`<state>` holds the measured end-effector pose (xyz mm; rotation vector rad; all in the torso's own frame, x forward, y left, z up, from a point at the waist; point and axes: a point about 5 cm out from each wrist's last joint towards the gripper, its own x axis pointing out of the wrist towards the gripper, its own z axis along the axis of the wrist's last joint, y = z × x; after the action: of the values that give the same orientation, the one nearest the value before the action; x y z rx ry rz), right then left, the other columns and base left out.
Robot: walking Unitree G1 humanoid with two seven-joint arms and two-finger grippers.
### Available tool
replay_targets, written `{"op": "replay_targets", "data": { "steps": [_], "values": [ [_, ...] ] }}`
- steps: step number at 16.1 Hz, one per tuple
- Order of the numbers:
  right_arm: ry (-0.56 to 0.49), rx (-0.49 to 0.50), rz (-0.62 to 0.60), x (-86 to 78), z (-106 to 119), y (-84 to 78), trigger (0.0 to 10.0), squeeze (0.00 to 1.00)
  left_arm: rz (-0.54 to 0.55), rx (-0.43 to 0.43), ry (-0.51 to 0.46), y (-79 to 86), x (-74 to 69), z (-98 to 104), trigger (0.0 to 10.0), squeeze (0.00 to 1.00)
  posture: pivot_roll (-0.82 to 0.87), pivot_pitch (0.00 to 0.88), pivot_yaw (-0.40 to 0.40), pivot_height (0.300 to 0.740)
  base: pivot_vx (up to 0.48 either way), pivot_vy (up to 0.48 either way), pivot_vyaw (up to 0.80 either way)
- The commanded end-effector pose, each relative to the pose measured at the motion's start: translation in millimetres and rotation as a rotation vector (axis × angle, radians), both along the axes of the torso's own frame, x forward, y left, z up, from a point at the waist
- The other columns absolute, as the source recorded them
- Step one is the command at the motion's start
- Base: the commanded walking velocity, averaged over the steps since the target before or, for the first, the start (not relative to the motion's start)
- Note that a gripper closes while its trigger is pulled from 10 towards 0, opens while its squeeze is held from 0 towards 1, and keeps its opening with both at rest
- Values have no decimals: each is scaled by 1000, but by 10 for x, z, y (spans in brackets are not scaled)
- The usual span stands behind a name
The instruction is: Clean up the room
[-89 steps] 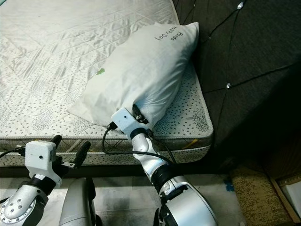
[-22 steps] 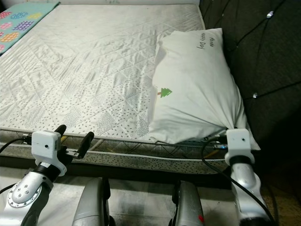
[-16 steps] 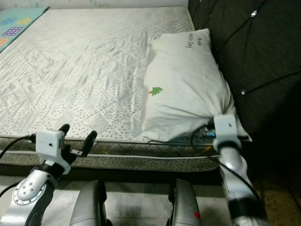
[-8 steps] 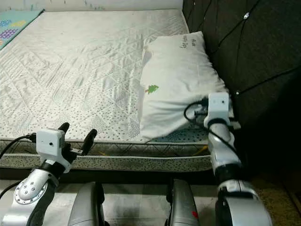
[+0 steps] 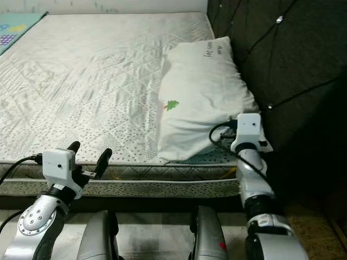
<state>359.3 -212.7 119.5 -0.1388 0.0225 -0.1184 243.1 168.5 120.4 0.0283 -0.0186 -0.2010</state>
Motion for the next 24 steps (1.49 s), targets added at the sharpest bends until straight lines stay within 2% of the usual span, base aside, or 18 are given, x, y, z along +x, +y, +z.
{"op": "replay_targets", "data": {
  "steps": [1, 2, 3, 4, 5, 11, 13, 14, 16, 18, 24],
  "values": [
    [-52, -5, 34, 17, 86, 72, 10000, 580, 6, 5, 4, 10, 7, -17, 10000, 0, 3, 51, -1, 556, 0, 0, 0],
    [-51, -8, 40, 20, 85, 83, 10000, 369, 6, 5, 3, 9, 10, -18, 10000, 0, 3, 50, -2, 556, 0, 0, 0],
    [-55, 0, 47, 21, 89, 88, 10000, 337, 6, 5, 3, 8, 11, -18, 10000, 0, 4, 50, -3, 556, 0, 0, 0],
    [-60, 10, 48, 24, 99, 83, 10000, 847, 8, 4, 2, 8, 13, -19, 10000, 0, 5, 49, -4, 556, 0, 0, 0],
    [-69, 24, 53, 28, 119, 80, 10000, 1000, 11, 4, 0, 10, 15, -20, 10000, 0, 5, 47, -7, 556, 0, 0, 0],
    [-114, 27, 61, -65, 188, 106, 10000, 1000, 16, 1, 12, 21, -14, -77, 10000, 0, -12, 9, -10, 556, 0, 0, 0],
    [-140, 111, 68, -94, 254, 171, 10000, 1000, 14, -2, 18, 16, -6, -102, 10000, 0, -18, 4, -6, 556, 0, 0, 0],
    [-140, 111, 68, -94, 254, 171, 10000, 1000, 14, -2, 18, 16, -6, -102, 10000, 0, -18, 4, -6, 556, 0, 0, 0],
    [-188, 159, 127, -47, 392, 311, 10000, 1000, 6, 0, 19, 16, 17, -117, 10000, 0, -20, 0, -2, 556, 0, 0, 0],
    [-207, 182, 159, -49, 445, 369, 10000, 1000, 7, 2, 19, 24, 25, -129, 10000, 0, -21, 0, -3, 571, 0, 0, 0],
    [-208, 173, 153, -48, 508, 345, 10000, 1000, 2, 5, 15, 25, 68, -153, 10000, 0, -32, 0, 0, 631, 0, 0, 0]
  ]
}}
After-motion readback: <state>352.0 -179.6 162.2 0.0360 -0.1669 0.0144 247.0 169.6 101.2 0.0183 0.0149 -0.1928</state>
